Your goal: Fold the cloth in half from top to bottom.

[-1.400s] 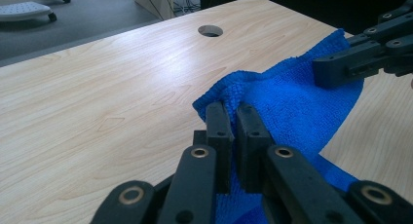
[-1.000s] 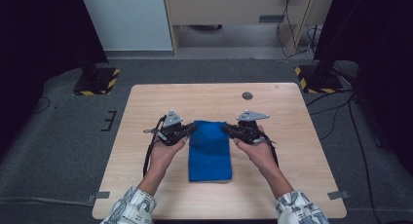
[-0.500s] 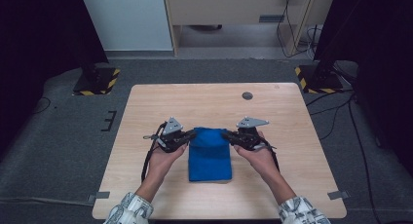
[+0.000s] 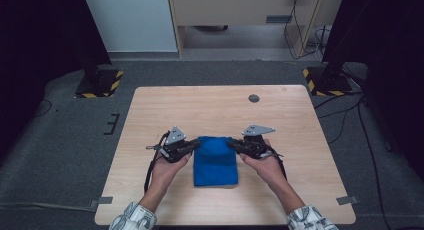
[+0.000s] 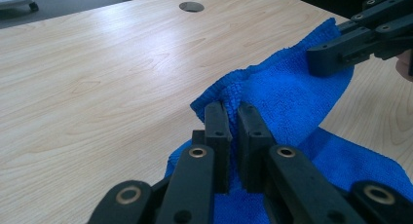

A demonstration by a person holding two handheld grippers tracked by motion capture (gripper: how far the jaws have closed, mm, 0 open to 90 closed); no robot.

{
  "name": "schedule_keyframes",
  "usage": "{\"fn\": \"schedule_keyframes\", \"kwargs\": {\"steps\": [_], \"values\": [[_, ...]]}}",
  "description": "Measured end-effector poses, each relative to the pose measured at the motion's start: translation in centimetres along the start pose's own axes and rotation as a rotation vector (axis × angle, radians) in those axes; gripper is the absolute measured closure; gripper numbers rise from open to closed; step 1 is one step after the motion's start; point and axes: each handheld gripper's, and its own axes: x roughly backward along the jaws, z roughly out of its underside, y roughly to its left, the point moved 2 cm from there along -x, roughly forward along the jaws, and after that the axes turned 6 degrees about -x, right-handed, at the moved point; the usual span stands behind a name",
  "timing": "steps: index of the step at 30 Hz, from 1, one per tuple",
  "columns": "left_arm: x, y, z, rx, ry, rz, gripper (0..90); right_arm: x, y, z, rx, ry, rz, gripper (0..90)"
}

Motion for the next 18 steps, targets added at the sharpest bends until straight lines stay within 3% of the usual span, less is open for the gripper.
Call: {"fn": "schedule_keyframes", "kwargs": {"steps": [18], "values": [[1.0, -1.2, 0.9, -0.002, -0.001, 0.013, 83.1, 0.2, 0.5, 1.4, -0.004, 0.008, -0.029, 84.5]]}}
